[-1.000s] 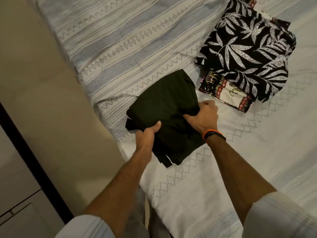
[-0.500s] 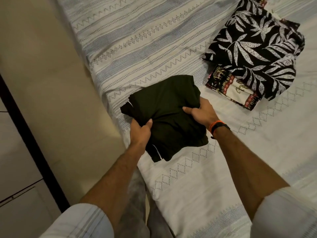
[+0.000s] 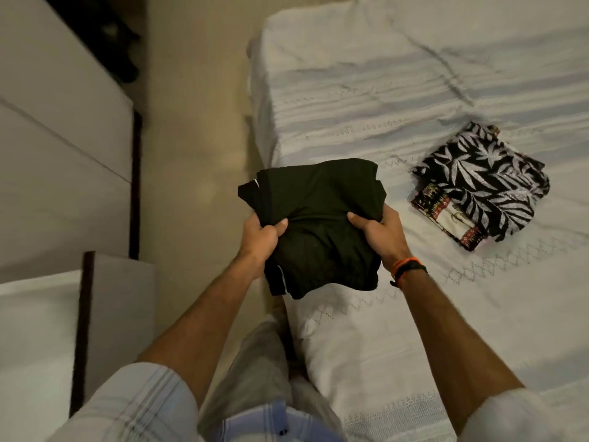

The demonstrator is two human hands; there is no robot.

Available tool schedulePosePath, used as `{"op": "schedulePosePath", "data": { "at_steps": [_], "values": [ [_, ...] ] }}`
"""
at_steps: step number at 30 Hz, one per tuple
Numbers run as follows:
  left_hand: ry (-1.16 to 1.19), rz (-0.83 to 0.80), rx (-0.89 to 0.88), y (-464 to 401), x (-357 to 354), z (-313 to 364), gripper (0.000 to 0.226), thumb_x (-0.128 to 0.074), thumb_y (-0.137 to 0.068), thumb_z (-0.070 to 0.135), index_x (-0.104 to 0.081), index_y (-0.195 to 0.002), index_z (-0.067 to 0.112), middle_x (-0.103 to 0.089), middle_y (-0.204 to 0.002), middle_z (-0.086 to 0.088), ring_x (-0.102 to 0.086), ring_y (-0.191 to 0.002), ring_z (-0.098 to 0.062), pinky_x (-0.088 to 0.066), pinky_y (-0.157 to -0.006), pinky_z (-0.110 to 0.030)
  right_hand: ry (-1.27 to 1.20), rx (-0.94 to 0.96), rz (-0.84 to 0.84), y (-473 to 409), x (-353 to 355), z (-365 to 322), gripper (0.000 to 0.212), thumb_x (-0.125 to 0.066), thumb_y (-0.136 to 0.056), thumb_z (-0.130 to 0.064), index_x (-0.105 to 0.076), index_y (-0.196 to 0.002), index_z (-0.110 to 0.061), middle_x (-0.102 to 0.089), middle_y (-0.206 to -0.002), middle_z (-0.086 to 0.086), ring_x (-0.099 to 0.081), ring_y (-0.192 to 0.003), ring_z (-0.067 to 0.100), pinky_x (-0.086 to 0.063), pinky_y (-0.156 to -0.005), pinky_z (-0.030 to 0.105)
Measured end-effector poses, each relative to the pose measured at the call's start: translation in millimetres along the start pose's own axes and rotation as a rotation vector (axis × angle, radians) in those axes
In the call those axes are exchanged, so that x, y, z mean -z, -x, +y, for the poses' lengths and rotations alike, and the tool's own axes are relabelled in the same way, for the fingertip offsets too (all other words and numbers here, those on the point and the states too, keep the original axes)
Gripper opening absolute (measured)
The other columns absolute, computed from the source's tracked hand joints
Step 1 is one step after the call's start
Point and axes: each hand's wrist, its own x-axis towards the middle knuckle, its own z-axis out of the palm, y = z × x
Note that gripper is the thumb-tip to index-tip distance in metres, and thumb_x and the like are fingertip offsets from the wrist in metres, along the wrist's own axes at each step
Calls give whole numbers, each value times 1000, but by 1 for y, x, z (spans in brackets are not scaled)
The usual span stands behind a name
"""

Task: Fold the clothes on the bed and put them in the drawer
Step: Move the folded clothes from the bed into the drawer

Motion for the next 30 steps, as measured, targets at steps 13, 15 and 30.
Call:
{"op": "schedulePosePath", "data": {
  "at_steps": [13,15,30],
  "values": [
    [340,362,-11,120,245,-17,57,-67,-92,11,-46,-144,20,-60,-130,-4,-60,-111,-28,-51,-99,-46,193,183,-525,120,-201,-78,54,-78,-75,-35,-63,-125,-22,-70,-116,-3,-65,-109,23,-52,-99,49],
    [422,449,-19,135,284,-29,55,-67,-92,10,-48,-143,19,-62,-127,-4,-62,-106,-26,-52,-96,-42,238,203,-620,141,-245,-87,49,-78,-80,-30,-62,-125,-19,-69,-117,-2,-64,-110,23,-51,-99,47],
    [826,854,86,231,479,-166,58,-68,-92,13,-44,-145,17,-57,-127,0,-58,-108,-23,-49,-98,-37,544,182,-1124,289,-491,-44,33,-73,-88,-22,-56,-114,-33,-63,-109,-9,-60,-103,17,-51,-95,40]
  ]
}}
